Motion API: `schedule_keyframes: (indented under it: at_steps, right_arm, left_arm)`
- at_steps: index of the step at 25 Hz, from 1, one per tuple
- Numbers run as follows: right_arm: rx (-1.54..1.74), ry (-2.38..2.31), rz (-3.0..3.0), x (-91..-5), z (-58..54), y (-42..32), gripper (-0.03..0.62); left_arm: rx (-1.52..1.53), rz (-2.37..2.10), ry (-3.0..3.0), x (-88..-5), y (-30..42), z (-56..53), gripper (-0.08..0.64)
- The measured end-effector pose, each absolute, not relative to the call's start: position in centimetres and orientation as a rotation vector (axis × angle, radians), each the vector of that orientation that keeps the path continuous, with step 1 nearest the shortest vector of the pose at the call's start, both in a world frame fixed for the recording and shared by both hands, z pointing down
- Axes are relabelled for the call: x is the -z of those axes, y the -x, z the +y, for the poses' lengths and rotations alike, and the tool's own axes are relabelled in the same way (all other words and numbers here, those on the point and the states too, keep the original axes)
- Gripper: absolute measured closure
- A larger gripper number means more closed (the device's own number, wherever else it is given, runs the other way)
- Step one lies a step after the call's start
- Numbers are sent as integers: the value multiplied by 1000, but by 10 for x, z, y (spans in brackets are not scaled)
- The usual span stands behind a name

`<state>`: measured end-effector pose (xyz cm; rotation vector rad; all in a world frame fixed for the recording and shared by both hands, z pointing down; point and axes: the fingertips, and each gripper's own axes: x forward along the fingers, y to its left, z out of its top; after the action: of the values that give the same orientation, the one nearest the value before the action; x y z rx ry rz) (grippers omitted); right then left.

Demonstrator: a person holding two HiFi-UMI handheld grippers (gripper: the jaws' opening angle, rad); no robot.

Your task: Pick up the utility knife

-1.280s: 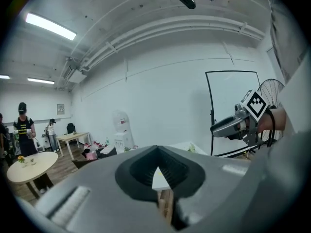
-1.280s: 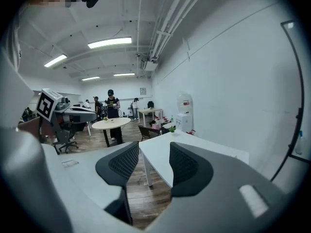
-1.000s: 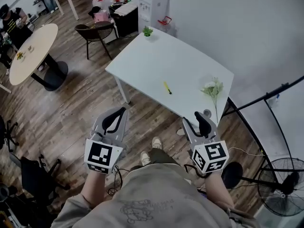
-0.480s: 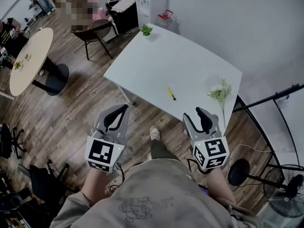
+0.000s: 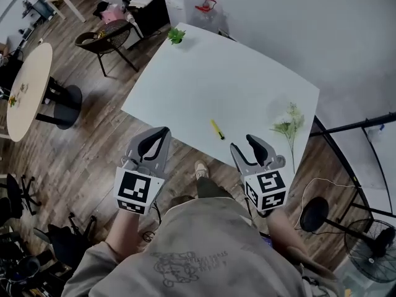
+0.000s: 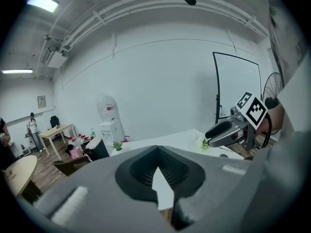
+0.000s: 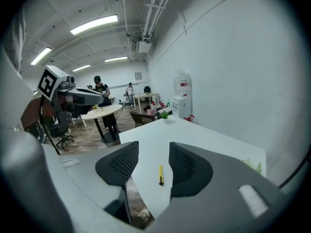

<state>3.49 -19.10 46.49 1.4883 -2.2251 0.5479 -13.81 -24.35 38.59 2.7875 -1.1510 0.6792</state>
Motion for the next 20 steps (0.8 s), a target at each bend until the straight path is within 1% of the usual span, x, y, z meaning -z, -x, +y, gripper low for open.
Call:
schedule_keyframes:
  at_steps: [8, 20]
  right_arm:
    - [-661, -1422, -2144, -528, -227, -45, 377]
    - [-762, -1287, -2051, -603, -244, -22, 376]
  left_arm:
    - [-806, -991, -2706, -447, 102, -276, 558]
    - [-1033, -735, -2698, -518, 75, -299, 558]
